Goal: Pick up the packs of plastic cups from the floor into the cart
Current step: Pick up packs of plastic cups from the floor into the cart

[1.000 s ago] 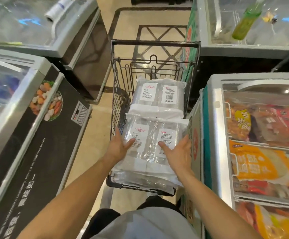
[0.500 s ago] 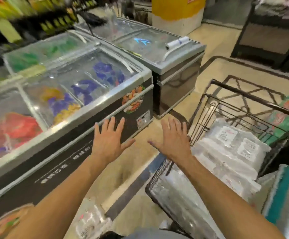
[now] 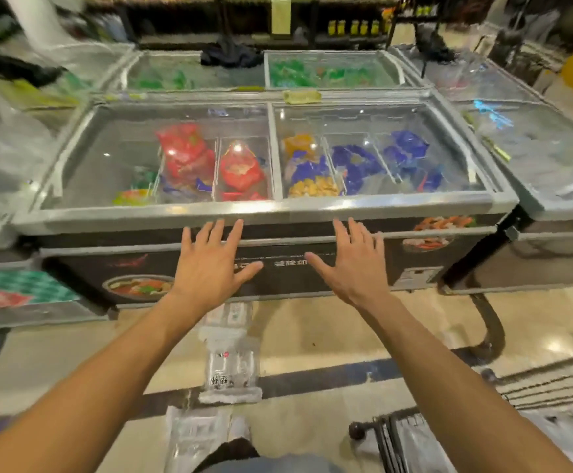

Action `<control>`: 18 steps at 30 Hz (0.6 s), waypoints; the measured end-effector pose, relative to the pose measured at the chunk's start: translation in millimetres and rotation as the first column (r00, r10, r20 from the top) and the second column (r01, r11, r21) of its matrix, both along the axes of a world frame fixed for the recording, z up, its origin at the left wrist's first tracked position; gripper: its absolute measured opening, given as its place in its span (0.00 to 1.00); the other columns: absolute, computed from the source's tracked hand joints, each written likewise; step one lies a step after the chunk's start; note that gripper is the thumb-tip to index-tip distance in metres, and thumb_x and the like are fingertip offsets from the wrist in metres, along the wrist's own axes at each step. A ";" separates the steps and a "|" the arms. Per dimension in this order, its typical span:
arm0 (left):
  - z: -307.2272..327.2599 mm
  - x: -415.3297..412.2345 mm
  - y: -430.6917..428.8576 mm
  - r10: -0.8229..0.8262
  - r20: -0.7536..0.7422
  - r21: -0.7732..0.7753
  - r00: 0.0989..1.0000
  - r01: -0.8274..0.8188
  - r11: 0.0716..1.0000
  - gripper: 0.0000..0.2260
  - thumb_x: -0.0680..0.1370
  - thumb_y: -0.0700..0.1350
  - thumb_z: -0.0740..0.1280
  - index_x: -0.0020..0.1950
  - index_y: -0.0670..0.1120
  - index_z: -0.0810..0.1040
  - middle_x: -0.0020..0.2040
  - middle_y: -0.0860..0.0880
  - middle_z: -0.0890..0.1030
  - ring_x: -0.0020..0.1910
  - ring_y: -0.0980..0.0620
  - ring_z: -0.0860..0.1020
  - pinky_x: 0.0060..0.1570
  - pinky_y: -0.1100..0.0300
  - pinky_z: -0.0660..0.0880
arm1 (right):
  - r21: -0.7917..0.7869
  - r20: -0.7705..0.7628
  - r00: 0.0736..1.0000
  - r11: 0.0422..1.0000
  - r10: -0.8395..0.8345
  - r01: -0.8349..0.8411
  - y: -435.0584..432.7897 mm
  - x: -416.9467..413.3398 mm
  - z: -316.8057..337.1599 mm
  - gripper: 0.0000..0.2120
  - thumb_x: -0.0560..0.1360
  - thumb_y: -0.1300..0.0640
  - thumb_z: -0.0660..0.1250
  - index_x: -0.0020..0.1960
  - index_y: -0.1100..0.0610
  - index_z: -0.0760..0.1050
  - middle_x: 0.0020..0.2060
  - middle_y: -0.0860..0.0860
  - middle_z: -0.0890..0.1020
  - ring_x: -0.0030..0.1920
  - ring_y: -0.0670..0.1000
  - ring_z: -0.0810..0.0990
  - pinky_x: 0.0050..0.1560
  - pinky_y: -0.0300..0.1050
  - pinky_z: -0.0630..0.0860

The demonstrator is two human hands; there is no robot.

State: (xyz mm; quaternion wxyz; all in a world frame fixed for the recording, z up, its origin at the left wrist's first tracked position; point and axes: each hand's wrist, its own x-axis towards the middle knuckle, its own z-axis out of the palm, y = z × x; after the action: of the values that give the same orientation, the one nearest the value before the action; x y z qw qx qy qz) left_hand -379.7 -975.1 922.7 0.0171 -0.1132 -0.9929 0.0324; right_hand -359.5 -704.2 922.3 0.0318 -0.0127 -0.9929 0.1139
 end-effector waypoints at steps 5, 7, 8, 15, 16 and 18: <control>-33.0 -13.1 -96.0 0.124 0.041 0.017 0.991 -0.125 0.992 0.44 0.80 0.77 0.46 0.88 0.50 0.54 0.84 0.39 0.65 0.83 0.37 0.63 0.80 0.33 0.58 | -0.020 0.037 0.997 0.998 0.064 -0.063 -84.4 -38.3 -29.5 0.47 0.80 0.24 0.55 0.87 0.55 0.54 0.86 0.58 0.59 0.86 0.59 0.55 0.84 0.66 0.47; -50.7 -15.9 -128.4 0.157 0.063 0.046 0.986 -0.160 0.986 0.45 0.79 0.77 0.46 0.87 0.49 0.57 0.82 0.39 0.68 0.81 0.36 0.66 0.79 0.32 0.61 | -0.024 0.075 0.994 0.997 0.079 -0.077 -109.4 -46.4 -51.8 0.48 0.79 0.24 0.55 0.87 0.55 0.53 0.86 0.57 0.60 0.86 0.58 0.55 0.85 0.64 0.47; -62.1 -16.7 -142.9 0.171 0.080 0.063 0.982 -0.177 0.982 0.45 0.80 0.77 0.47 0.87 0.48 0.58 0.82 0.38 0.69 0.80 0.36 0.67 0.78 0.32 0.61 | -0.035 0.085 0.993 0.996 0.084 -0.082 -120.6 -49.7 -65.9 0.49 0.79 0.24 0.56 0.87 0.56 0.53 0.85 0.57 0.61 0.85 0.57 0.57 0.85 0.64 0.48; -192.9 -35.0 -201.8 0.221 0.268 0.060 0.938 -0.246 0.968 0.46 0.80 0.76 0.45 0.86 0.44 0.59 0.80 0.39 0.71 0.75 0.35 0.73 0.74 0.33 0.67 | -0.084 0.228 0.969 0.994 0.093 -0.076 -174.6 -64.7 -213.0 0.52 0.79 0.22 0.53 0.86 0.60 0.53 0.84 0.58 0.63 0.83 0.59 0.62 0.83 0.66 0.57; -218.5 -39.2 -204.6 0.224 0.309 0.049 0.924 -0.250 0.967 0.47 0.80 0.76 0.41 0.86 0.43 0.60 0.79 0.39 0.72 0.74 0.35 0.73 0.74 0.33 0.67 | -0.075 0.258 0.961 0.994 0.099 -0.082 -180.1 -66.8 -240.7 0.52 0.78 0.22 0.53 0.86 0.59 0.53 0.84 0.58 0.63 0.83 0.59 0.62 0.83 0.66 0.56; -273.6 -50.5 -208.8 0.240 0.358 0.025 0.902 -0.267 0.963 0.48 0.79 0.77 0.37 0.88 0.45 0.56 0.82 0.39 0.68 0.79 0.36 0.69 0.78 0.34 0.62 | -0.075 0.303 0.948 0.994 0.098 -0.079 -189.0 -70.7 -297.5 0.52 0.78 0.21 0.51 0.86 0.59 0.53 0.84 0.57 0.63 0.83 0.59 0.61 0.83 0.67 0.55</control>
State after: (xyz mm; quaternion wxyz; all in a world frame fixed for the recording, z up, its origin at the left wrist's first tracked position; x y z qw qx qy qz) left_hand -430.2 -1183.9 649.2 -0.1608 0.0137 -0.9866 -0.0229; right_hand -430.2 -893.2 624.9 -0.1278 0.0134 -0.9814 0.1424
